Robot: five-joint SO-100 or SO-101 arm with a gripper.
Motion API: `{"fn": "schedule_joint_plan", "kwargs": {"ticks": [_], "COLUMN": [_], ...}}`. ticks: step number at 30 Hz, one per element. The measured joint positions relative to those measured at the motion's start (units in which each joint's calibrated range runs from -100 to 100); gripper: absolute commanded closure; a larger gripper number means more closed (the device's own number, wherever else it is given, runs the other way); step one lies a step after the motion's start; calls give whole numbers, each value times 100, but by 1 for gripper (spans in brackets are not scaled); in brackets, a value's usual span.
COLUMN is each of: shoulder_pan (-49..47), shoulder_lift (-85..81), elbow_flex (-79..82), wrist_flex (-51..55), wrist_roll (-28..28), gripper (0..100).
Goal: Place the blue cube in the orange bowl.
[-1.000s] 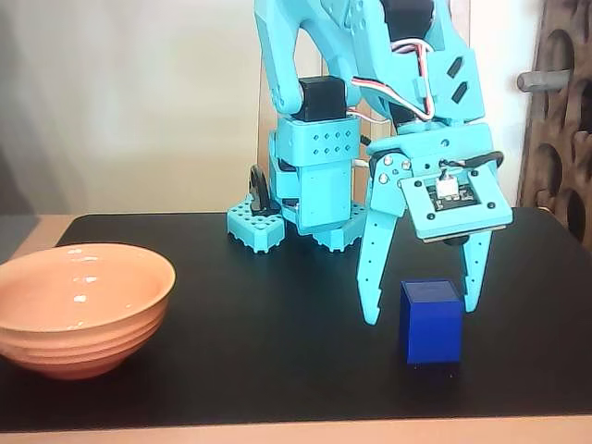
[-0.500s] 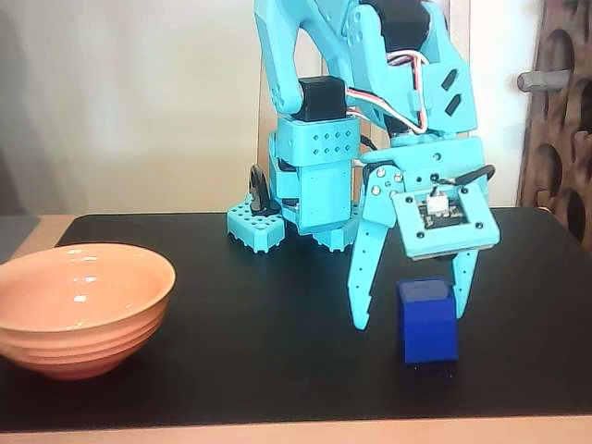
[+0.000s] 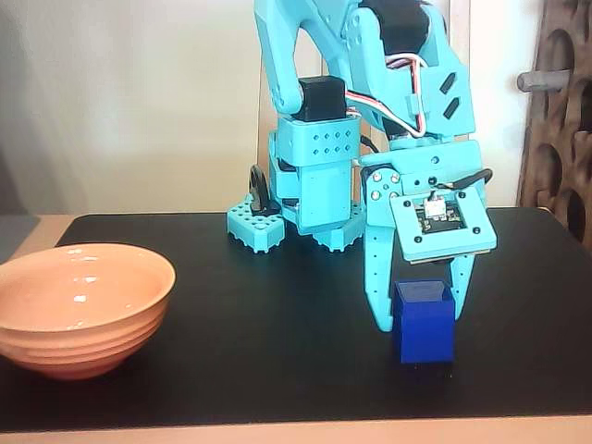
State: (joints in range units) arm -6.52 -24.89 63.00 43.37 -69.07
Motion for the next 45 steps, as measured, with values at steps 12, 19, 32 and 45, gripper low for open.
{"fn": "schedule_joint_plan", "kwargs": {"ticks": [12, 19, 32, 45], "shoulder_pan": [0, 0, 28, 113], "shoulder_lift": [0, 0, -280, -1223], "elbow_flex": [0, 0, 0, 0], "wrist_flex": [0, 0, 0, 0], "wrist_roll": [0, 0, 0, 0], "gripper": [89, 89, 89, 89]}}
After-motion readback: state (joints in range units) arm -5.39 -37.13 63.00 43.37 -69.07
